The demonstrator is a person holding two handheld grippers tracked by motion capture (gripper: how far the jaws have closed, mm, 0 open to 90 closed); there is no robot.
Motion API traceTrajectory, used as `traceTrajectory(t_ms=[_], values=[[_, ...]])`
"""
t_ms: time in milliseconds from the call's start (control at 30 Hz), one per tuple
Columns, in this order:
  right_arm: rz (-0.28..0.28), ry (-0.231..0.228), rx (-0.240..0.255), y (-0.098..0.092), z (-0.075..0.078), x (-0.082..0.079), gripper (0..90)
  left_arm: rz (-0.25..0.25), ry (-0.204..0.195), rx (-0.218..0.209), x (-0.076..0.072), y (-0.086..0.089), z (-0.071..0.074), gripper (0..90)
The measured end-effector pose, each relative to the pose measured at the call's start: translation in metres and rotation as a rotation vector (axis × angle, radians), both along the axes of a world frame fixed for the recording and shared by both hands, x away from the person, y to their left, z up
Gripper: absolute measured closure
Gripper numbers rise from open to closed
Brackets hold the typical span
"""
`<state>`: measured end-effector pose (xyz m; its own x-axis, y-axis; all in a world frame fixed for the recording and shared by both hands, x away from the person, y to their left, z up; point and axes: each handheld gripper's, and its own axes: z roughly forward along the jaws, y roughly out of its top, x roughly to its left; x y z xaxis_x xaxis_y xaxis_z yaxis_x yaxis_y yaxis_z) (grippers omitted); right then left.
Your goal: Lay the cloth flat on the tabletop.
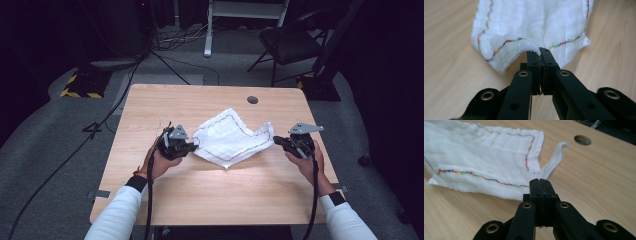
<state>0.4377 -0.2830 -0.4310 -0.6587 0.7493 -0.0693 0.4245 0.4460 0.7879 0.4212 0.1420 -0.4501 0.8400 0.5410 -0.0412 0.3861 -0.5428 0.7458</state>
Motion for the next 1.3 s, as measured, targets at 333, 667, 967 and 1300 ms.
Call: traceTrajectory(t_ms=[333, 667, 967, 1300], values=[[-0.013, 0.08, -0.07, -0.007, -0.03, -0.017, 85.0, -0.013, 0.046, 0.072, -0.044, -0.014, -0.024, 68.0], [-0.113, 0.027, -0.02, -0.025, -0.019, -0.025, 59.9, 0.143, -0.048, 0.066, -0.038, 0.003, -0.013, 33.7], [0.143, 0.026, -0.019, 0.03, -0.021, -0.045, 54.3, 0.239, -0.006, 0.027, 0.029, 0.002, -0.021, 32.8], [0.294, 0.075, -0.139, 0.089, -0.054, -0.061, 44.6, 0.228, 0.008, 0.17, 0.05, -0.016, -0.039, 38.4]])
